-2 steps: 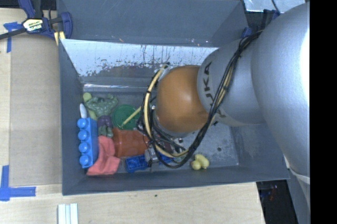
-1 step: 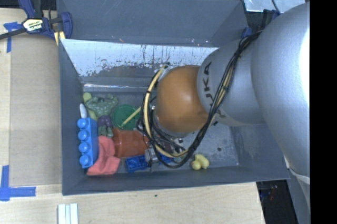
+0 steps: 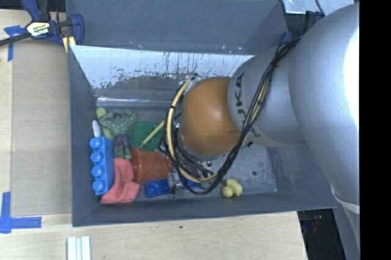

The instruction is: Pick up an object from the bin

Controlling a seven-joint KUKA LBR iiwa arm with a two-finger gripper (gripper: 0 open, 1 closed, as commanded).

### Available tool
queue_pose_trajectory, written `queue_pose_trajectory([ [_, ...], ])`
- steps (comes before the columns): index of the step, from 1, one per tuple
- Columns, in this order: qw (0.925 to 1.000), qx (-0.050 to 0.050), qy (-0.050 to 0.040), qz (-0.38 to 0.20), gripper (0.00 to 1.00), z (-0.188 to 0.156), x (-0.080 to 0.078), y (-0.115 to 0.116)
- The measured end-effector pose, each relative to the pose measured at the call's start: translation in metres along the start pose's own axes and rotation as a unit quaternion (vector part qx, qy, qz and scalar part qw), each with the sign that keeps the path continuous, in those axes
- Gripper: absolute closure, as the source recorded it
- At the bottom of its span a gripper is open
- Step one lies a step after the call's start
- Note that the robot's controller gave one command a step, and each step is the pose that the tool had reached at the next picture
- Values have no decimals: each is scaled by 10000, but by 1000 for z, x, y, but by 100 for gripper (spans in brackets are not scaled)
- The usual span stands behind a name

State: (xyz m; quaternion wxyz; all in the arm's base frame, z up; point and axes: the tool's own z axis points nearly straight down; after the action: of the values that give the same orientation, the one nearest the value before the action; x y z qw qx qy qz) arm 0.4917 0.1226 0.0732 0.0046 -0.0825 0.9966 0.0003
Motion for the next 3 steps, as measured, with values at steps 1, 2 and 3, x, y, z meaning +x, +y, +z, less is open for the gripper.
queue_pose_trajectory([
  [1, 10000, -1, -1, 6, 100, 0, 0, 0],
  [2, 10000, -1, -2, 8, 100, 0, 0, 0],
  [3, 10000, -1, -3, 10, 100, 0, 0, 0],
])
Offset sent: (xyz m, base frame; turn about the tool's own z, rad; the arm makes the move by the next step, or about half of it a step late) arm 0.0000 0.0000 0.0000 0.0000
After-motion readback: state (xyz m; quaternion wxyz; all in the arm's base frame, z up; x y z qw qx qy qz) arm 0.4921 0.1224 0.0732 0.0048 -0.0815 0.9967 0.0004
